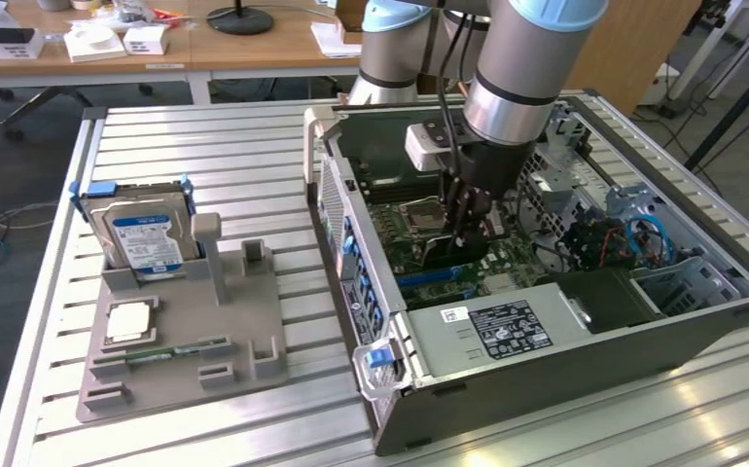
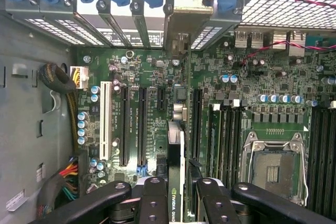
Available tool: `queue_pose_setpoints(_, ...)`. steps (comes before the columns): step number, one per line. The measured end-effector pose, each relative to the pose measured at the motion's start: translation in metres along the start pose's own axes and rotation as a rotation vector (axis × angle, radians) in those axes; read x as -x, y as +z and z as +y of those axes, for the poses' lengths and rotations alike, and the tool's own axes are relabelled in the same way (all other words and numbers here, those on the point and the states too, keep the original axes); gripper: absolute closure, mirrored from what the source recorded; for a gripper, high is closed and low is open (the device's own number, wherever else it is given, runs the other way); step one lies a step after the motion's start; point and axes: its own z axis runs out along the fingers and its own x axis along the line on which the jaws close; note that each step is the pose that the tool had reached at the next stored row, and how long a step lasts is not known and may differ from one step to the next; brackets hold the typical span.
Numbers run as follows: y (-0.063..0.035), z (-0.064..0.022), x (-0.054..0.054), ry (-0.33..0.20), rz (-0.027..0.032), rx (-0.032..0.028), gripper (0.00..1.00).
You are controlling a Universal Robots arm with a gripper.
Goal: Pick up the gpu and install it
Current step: 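Insert the gpu into the slot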
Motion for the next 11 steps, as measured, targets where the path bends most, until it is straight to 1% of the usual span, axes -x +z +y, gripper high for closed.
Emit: queue_pose_setpoints(11,0.0003,0.0001,0.0006,-0.005,-0.0006,0.0001,0.74)
